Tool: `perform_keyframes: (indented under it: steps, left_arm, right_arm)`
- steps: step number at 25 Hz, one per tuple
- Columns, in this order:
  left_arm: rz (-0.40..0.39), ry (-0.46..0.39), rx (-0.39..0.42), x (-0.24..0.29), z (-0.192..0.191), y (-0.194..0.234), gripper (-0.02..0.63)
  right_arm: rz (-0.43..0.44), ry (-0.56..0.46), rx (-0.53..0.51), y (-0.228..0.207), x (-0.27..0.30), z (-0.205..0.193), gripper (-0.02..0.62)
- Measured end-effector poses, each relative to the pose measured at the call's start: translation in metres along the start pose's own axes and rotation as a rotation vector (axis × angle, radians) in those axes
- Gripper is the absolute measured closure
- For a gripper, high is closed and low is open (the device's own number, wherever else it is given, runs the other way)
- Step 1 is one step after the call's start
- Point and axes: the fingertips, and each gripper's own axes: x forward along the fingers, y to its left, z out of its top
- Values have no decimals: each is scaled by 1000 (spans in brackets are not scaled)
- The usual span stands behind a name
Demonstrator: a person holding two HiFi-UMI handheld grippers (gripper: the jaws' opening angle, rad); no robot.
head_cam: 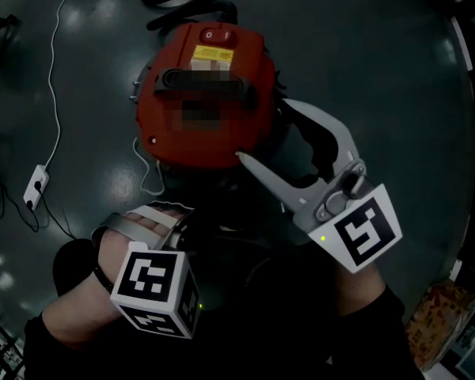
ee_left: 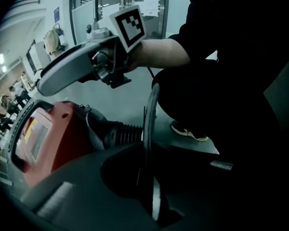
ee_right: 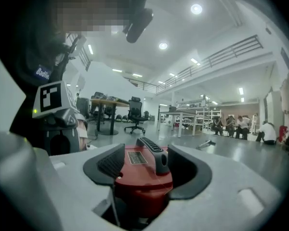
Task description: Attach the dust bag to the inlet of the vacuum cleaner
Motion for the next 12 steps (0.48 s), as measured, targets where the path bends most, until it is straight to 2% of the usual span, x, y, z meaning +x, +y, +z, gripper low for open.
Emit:
perform_keyframes:
  steps: [6, 9, 12]
  left_arm:
    - [-20, 36, -16, 5, -3, 8, 575]
    - [-26, 45, -22, 8, -5, 9, 572]
    - [-21, 42, -24, 8, -4, 9, 571]
  right_arm:
    - [132, 148, -122, -10, 38, -21, 307]
    - [195, 184, -159, -6, 50, -25, 307]
    - [223, 210, -172, -9, 60, -27, 307]
